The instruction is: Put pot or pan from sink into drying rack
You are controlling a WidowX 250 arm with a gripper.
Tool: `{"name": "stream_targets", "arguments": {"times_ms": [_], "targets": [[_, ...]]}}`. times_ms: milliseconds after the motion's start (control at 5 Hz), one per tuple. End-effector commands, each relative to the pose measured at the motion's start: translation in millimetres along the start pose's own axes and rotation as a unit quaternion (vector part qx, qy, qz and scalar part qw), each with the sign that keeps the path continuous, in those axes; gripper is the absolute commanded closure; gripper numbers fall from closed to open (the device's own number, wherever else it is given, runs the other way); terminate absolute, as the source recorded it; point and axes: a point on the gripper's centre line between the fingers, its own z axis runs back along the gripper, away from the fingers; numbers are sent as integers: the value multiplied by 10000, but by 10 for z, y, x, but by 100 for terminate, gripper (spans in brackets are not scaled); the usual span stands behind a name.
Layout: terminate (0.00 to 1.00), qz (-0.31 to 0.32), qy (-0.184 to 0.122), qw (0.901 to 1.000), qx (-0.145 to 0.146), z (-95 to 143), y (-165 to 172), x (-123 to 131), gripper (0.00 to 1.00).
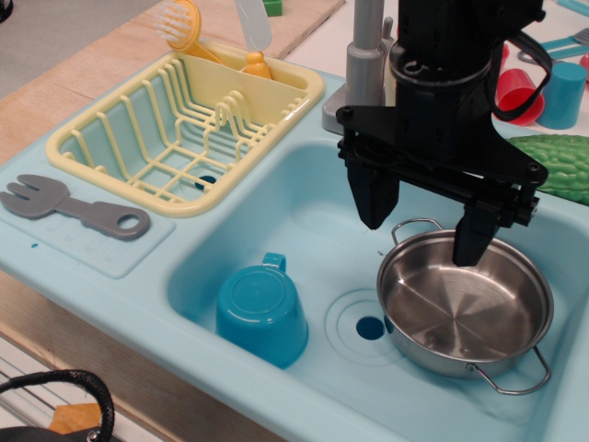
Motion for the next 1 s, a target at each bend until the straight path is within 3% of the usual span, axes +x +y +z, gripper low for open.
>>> {"name": "stream_targets", "arguments": {"times_ms": [0, 200, 800], "targets": [[0, 0, 0, 10000, 0, 0, 0, 0, 0], [0, 486, -173, 9986, -63, -65, 77, -116, 0], [0, 680, -299, 9956, -567, -423, 240, -167, 0]]}}
